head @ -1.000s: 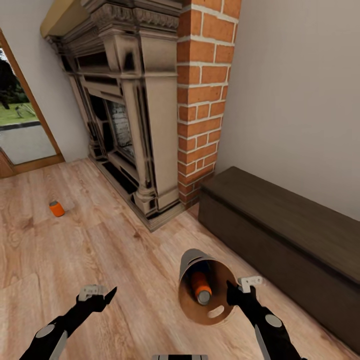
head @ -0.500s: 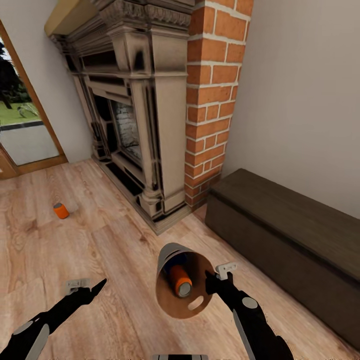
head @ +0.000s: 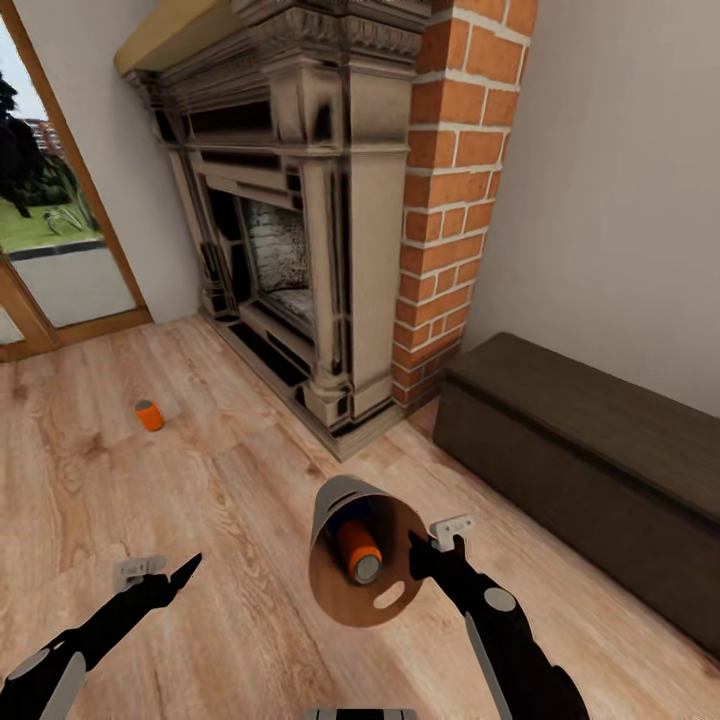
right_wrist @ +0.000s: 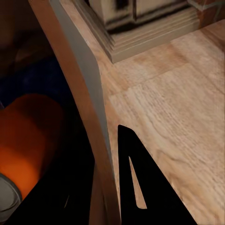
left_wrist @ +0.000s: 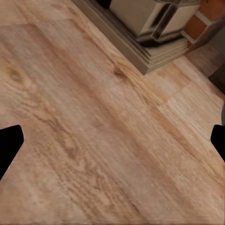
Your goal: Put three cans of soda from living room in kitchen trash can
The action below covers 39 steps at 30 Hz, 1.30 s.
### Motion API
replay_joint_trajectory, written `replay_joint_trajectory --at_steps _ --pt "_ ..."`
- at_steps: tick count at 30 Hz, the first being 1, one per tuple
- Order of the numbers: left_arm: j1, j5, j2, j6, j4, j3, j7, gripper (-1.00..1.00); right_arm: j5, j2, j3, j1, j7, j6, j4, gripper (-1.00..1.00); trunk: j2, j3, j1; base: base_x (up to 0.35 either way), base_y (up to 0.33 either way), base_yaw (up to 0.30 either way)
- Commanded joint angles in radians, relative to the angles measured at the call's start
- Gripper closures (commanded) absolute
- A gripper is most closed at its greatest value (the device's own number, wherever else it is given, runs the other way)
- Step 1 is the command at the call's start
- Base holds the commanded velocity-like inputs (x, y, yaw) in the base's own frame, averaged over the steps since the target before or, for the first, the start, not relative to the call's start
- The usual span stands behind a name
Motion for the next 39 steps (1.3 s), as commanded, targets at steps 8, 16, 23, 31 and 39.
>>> replay_joint_trajectory --at_steps 8,16,23,31,39 --pt "0.000 0.000 -0.001 0.000 0.002 0.001 -0.002 -1.00 -0.008 0.002 0.003 0.000 0.004 0.002 -0.005 1.00 0.000 0.000 0.000 -0.118 0.277 0.138" --pt "0.000 -0.003 -0.001 -0.005 0.001 0.001 -0.001 -1.00 -0.009 -0.012 -0.007 0.005 0.024 0.001 -0.066 1.00 0.000 0.000 0.000 -0.117 0.277 0.245" --pt "0.000 -0.011 -0.002 -0.025 0.001 -0.001 -0.001 -1.00 -0.013 -0.084 -0.020 0.007 0.042 0.000 -0.085 1.00 0.000 0.000 0.000 -0.102 0.261 0.253" --pt "-0.001 -0.014 -0.004 -0.033 0.002 -0.003 0.004 -1.00 -0.009 -0.102 -0.173 0.007 0.159 -0.001 -0.090 1.00 0.000 0.000 0.000 -0.013 0.066 0.124" --pt "-0.001 -0.015 -0.013 -0.049 0.002 -0.008 0.011 -1.00 -0.007 -0.133 -0.228 0.007 0.170 -0.007 -0.085 1.00 0.000 0.000 0.000 -0.001 0.003 0.007"
